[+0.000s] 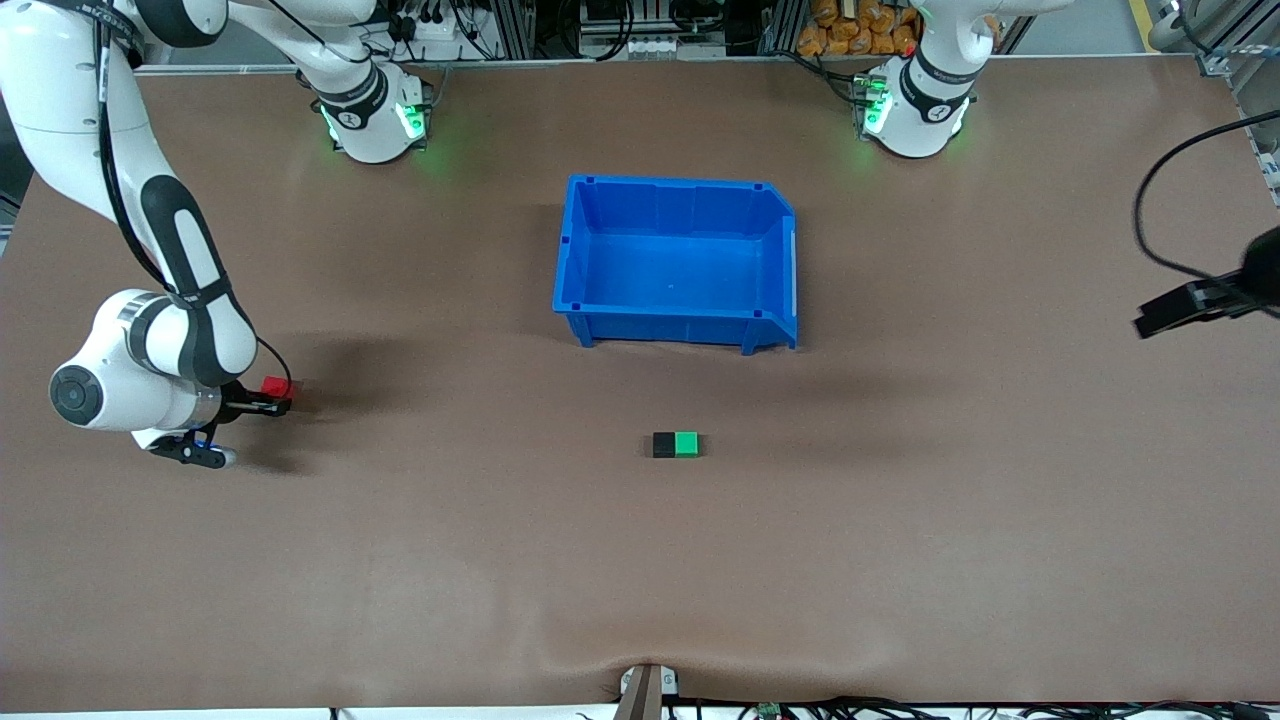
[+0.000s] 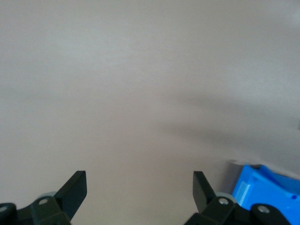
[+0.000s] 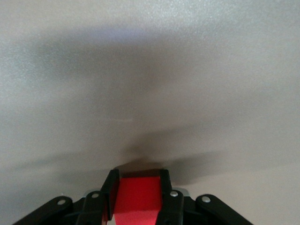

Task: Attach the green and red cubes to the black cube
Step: 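Lift the red cube with the right gripper while the left gripper withdraws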

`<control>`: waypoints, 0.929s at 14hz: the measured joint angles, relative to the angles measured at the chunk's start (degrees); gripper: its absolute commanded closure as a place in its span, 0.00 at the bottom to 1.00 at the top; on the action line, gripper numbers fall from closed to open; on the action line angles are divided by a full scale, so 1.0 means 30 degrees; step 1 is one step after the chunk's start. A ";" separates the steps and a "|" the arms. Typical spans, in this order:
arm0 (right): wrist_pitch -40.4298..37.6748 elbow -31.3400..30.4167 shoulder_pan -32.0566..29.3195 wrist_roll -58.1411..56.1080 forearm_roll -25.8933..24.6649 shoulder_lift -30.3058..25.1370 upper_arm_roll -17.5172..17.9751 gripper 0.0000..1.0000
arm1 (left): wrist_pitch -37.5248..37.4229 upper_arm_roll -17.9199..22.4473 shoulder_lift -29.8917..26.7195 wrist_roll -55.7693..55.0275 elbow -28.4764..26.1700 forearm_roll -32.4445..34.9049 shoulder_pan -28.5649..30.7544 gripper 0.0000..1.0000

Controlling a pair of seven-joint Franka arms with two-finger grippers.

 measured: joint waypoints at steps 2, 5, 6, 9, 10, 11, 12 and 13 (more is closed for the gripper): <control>-0.0200 0.0004 0.0000 0.0462 0.0021 0.0000 -0.0001 1.00 | -0.0001 -0.0006 -0.0290 0.1131 -0.0002 -0.0001 0.0557 0.00; -0.0292 0.0022 0.0000 0.1365 0.0034 0.0000 0.0001 1.00 | -0.0103 -0.0174 -0.0719 0.1491 -0.0023 -0.0002 0.0639 0.00; -0.0367 0.0035 0.0000 0.1742 0.0042 0.0000 0.0003 1.00 | -0.0381 -0.0367 -0.0884 0.1493 -0.0035 -0.0002 0.0622 0.00; -0.0400 0.0059 0.0001 0.3100 0.0055 -0.0001 0.0037 1.00 | -0.0723 -0.0934 -0.1569 0.1493 -0.0309 -0.0550 0.0546 0.00; -0.0403 0.0076 0.0002 0.3680 0.0058 -0.0002 0.0061 1.00 | -0.0716 -0.1017 -0.1937 0.1493 -0.0620 -0.0972 0.0496 0.00; -0.0453 0.0104 0.0003 0.4208 0.0059 -0.0004 0.0090 1.00 | -0.0552 -0.1047 -0.2417 0.1493 -0.1185 -0.1226 0.0422 0.00; -0.0578 0.0144 0.0006 0.4644 0.0060 -0.0008 0.0124 1.00 | -0.0048 -0.1051 -0.3072 0.1494 -0.2110 -0.1356 0.0290 0.00; -0.0701 0.0198 0.0009 0.5005 0.0060 -0.0014 0.0154 1.00 | 0.0580 -0.1052 -0.3863 0.1490 -0.3281 -0.1396 0.0109 0.00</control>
